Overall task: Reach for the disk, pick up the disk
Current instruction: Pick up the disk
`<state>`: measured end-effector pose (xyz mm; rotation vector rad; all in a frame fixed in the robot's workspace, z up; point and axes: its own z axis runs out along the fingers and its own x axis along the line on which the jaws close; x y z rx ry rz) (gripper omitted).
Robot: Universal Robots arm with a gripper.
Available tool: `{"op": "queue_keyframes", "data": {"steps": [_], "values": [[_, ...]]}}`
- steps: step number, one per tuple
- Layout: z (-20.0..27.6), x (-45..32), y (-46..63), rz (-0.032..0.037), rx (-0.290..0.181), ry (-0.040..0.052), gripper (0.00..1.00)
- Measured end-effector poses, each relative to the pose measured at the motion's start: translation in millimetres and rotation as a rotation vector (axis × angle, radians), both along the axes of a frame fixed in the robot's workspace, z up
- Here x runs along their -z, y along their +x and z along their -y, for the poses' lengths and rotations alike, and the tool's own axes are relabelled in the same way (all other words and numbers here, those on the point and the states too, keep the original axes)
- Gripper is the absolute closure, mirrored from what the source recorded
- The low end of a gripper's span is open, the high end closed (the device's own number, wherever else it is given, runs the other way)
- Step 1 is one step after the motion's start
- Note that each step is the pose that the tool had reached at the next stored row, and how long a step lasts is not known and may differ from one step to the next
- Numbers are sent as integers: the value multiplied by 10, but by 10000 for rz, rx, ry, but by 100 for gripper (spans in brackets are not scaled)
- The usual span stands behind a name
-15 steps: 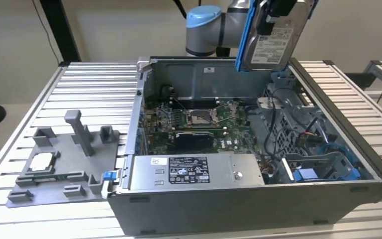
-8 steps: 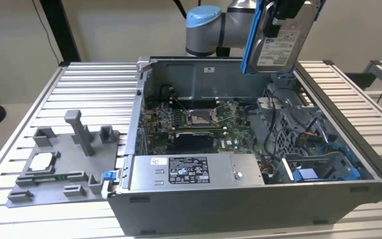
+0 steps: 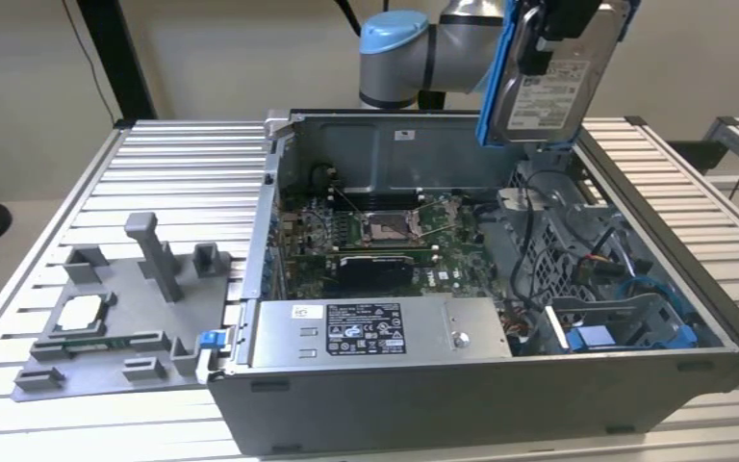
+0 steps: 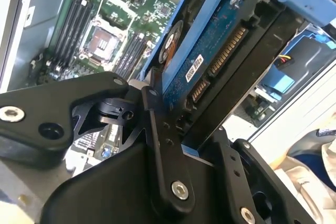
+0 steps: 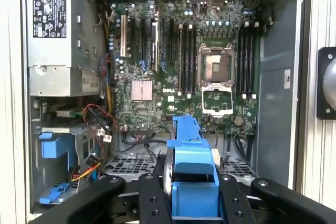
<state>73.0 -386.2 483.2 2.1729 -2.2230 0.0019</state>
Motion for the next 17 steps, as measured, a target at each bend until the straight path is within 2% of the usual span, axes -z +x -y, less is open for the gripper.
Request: {"op": "queue_keyframes", "data": {"steps": [10,17], "values": [[1,2,43,0,137,1,100],[4,2,180,0,138,0,100]]}}
